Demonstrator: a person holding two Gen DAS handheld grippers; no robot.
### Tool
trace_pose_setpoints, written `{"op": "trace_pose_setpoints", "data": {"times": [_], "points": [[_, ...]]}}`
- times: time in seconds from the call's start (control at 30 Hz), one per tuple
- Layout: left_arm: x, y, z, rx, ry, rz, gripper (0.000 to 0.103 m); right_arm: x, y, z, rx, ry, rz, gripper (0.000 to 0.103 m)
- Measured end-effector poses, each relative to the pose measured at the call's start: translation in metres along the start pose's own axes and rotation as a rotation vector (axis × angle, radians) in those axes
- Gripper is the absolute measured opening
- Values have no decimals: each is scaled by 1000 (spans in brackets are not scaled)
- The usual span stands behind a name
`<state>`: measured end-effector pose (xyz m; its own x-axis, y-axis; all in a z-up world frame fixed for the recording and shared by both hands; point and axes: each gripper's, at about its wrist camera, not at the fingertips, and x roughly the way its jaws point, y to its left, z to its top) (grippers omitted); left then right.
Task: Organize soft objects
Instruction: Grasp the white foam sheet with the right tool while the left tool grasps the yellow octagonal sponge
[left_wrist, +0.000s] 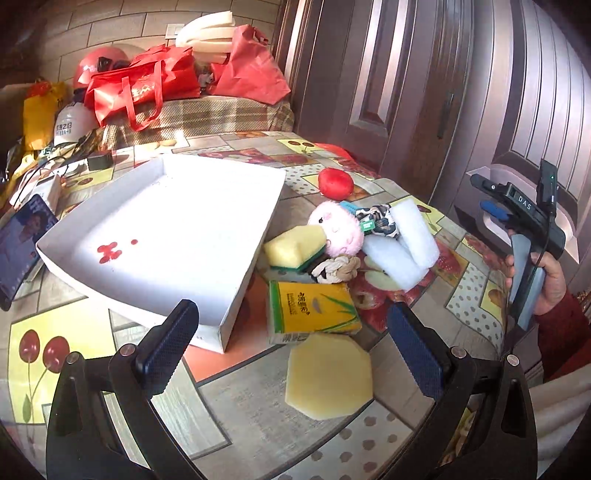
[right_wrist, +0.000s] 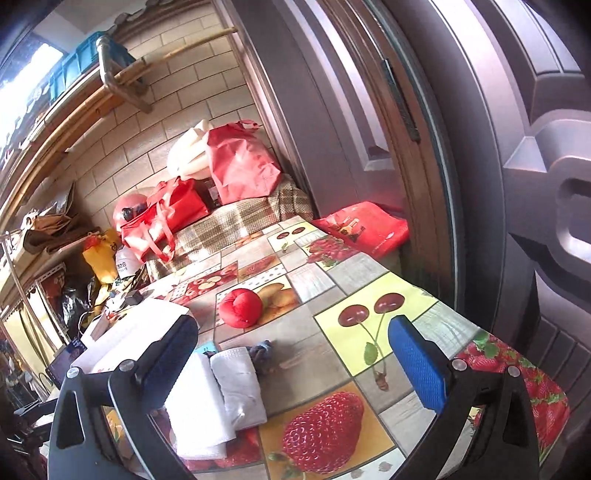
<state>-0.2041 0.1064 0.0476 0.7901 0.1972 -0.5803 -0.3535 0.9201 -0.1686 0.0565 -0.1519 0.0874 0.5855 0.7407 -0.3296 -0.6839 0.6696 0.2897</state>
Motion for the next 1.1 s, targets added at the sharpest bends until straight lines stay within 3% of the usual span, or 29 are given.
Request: {"op": "trace_pose_setpoints", "data": {"times": [0.13,0.27,0.47,0.53,0.57,0.67,0.77,0.8,0.83,1.0,1.1], "points": [[6,-11,-17,58,77,10,103,11,31,-9,-149,48,54,103],[24,-32,-21,134,155,49,103,25,53,-25,-254,167,97,103],[38,-33,-24,104,228,15,101,40,71,-39,-325,278,117,103],[38,-35,-24,110,233,3,95,41,78,-42,-356,286,128,101],[39,-36,-24,114,240,0,93,45,83,-43,-376,293,133,98],[47,-38,-26,130,279,-6,74,57,92,-48,-420,344,123,85],[49,-43,-27,161,292,-4,70,70,93,-55,-425,403,110,75],[50,-44,-27,172,290,-5,60,72,92,-56,-420,418,117,56],[50,-44,-27,173,286,-3,60,74,90,-56,-409,432,130,52],[33,-39,-23,165,214,-19,59,47,82,-39,-342,318,172,51],[8,-25,-11,128,63,-2,59,23,83,-21,-324,192,200,51]]}}
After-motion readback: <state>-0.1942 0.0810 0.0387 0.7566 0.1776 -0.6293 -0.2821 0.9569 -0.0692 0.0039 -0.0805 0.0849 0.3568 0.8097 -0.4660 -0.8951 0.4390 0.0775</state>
